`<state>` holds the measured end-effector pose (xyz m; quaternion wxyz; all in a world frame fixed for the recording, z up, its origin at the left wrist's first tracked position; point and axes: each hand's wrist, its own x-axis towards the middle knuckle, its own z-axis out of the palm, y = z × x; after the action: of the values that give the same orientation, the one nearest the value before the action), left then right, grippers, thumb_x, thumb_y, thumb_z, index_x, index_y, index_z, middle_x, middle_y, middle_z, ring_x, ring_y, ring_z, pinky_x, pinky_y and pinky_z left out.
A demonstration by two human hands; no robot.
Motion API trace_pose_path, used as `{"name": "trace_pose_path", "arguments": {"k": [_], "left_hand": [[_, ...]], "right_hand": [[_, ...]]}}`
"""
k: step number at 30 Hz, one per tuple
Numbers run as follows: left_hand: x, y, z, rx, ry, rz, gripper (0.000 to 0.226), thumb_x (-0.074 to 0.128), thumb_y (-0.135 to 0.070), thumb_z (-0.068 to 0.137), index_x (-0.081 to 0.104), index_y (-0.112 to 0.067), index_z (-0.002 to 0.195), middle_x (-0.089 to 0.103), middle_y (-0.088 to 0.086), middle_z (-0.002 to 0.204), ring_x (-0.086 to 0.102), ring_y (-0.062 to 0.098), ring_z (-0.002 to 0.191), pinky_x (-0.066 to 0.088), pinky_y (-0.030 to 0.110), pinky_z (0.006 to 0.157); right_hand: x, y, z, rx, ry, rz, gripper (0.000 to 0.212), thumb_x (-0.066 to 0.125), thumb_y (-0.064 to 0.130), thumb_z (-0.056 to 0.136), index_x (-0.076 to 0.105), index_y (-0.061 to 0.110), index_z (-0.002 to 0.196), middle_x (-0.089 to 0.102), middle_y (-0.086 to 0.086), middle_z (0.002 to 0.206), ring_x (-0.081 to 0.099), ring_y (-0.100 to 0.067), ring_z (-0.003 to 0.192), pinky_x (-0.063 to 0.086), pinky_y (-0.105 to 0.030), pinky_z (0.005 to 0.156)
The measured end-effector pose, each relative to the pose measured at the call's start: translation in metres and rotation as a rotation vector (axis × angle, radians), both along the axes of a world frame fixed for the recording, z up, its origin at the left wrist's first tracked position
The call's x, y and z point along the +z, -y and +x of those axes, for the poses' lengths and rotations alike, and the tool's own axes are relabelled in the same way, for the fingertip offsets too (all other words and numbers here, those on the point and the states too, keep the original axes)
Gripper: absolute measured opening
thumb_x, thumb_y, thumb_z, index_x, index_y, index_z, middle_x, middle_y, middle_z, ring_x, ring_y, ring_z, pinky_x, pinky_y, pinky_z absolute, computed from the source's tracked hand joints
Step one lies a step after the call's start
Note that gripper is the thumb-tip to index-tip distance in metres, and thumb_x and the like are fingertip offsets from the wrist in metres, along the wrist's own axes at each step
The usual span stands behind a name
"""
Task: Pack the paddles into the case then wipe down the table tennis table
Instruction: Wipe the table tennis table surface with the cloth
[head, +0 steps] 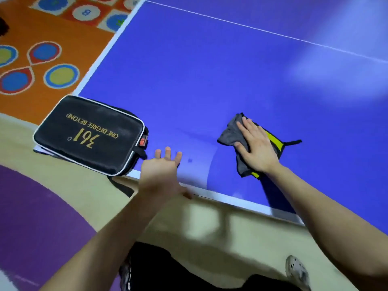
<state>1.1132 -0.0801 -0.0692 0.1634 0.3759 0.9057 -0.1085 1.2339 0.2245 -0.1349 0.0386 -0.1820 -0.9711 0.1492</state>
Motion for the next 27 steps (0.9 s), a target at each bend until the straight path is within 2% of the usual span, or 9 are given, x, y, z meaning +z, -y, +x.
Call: {"name": "trace_pose_path", "arguments": {"k": [5, 8, 11, 13, 17, 21, 23, 25, 27], "left_hand": [[-0.006, 0.003, -0.001, -0.046, 0.083, -0.01, 0.142, 0.058, -0.105, 0.059, 0.017, -0.026, 0.17, 0.02, 0.016, 0.176, 0.028, 0.042, 0.159, 0.046, 0.044, 0.102], [-0.008, 0.005, -0.001, -0.057, 0.056, 0.0, 0.142, 0.055, -0.107, 0.057, 0.024, -0.025, 0.168, 0.029, 0.016, 0.173, 0.035, 0.042, 0.154, 0.049, 0.045, 0.099], [-0.009, 0.005, -0.002, -0.08, 0.019, -0.028, 0.144, 0.049, -0.111, 0.054, 0.024, -0.026, 0.167, 0.031, 0.015, 0.172, 0.039, 0.04, 0.152, 0.05, 0.043, 0.094], [-0.01, 0.004, -0.002, -0.088, 0.004, -0.045, 0.144, 0.048, -0.111, 0.054, 0.021, -0.026, 0.167, 0.029, 0.013, 0.173, 0.037, 0.038, 0.153, 0.05, 0.043, 0.094], [-0.01, 0.004, -0.003, -0.122, -0.009, -0.074, 0.145, 0.041, -0.113, 0.056, 0.017, -0.024, 0.169, 0.024, 0.013, 0.175, 0.032, 0.038, 0.157, 0.05, 0.042, 0.095], [-0.001, 0.001, -0.006, -0.19, -0.045, -0.137, 0.146, 0.041, -0.112, 0.058, 0.023, -0.016, 0.167, 0.037, 0.021, 0.167, 0.05, 0.041, 0.143, 0.052, 0.042, 0.091], [0.013, -0.003, -0.017, -0.287, -0.016, -0.149, 0.128, 0.049, -0.105, 0.067, 0.037, -0.016, 0.158, 0.059, 0.016, 0.146, 0.064, 0.033, 0.12, 0.047, 0.039, 0.084], [0.028, -0.003, -0.044, -0.424, 0.064, -0.079, 0.082, 0.057, -0.088, 0.081, 0.056, -0.024, 0.132, 0.07, 0.0, 0.109, 0.062, 0.025, 0.09, 0.039, 0.036, 0.069], [0.044, -0.002, -0.079, -0.485, 0.163, -0.001, 0.053, 0.059, -0.069, 0.088, 0.063, -0.031, 0.125, 0.071, -0.006, 0.099, 0.064, 0.025, 0.089, 0.047, 0.035, 0.069]], "right_hand": [[-0.004, 0.077, 0.04, -0.463, -0.022, 0.027, 0.07, 0.038, 0.05, 0.111, 0.032, 0.014, 0.171, 0.025, -0.004, 0.18, 0.014, -0.018, 0.168, 0.013, -0.045, 0.137], [0.001, 0.084, 0.092, -0.416, 0.006, 0.049, 0.069, 0.05, 0.055, 0.11, 0.039, 0.017, 0.167, 0.03, 0.0, 0.178, 0.023, -0.019, 0.166, 0.022, -0.05, 0.134], [0.009, 0.041, 0.106, -0.416, 0.105, 0.15, 0.075, 0.055, 0.076, 0.098, 0.055, 0.018, 0.146, 0.046, -0.003, 0.166, 0.037, -0.025, 0.156, 0.022, -0.056, 0.131], [0.005, 0.028, 0.096, -0.455, 0.044, 0.103, 0.069, 0.057, 0.066, 0.099, 0.054, 0.009, 0.137, 0.041, -0.011, 0.168, 0.031, -0.029, 0.161, 0.021, -0.058, 0.132], [-0.009, 0.066, 0.078, -0.721, -0.173, -0.035, 0.068, 0.064, 0.036, 0.104, 0.04, 0.008, 0.161, 0.027, -0.009, 0.178, 0.023, -0.03, 0.166, 0.023, -0.054, 0.133], [-0.009, 0.152, 0.055, -0.851, -0.085, 0.027, 0.072, 0.055, 0.053, 0.107, 0.036, 0.02, 0.169, 0.018, -0.013, 0.181, 0.014, -0.03, 0.168, 0.016, -0.055, 0.135], [-0.01, 0.193, 0.043, -0.844, -0.038, 0.037, 0.083, 0.051, 0.064, 0.105, 0.029, 0.021, 0.172, 0.013, -0.015, 0.182, 0.005, -0.028, 0.17, 0.009, -0.053, 0.137], [-0.01, 0.214, 0.038, -0.854, -0.01, 0.038, 0.083, 0.048, 0.066, 0.107, 0.025, 0.021, 0.173, 0.01, -0.014, 0.182, 0.003, -0.027, 0.17, 0.009, -0.053, 0.137], [-0.008, 0.215, 0.036, -0.896, 0.006, 0.034, 0.078, 0.044, 0.064, 0.11, 0.025, 0.023, 0.173, 0.009, -0.01, 0.183, 0.006, -0.027, 0.17, 0.013, -0.055, 0.136]]}}
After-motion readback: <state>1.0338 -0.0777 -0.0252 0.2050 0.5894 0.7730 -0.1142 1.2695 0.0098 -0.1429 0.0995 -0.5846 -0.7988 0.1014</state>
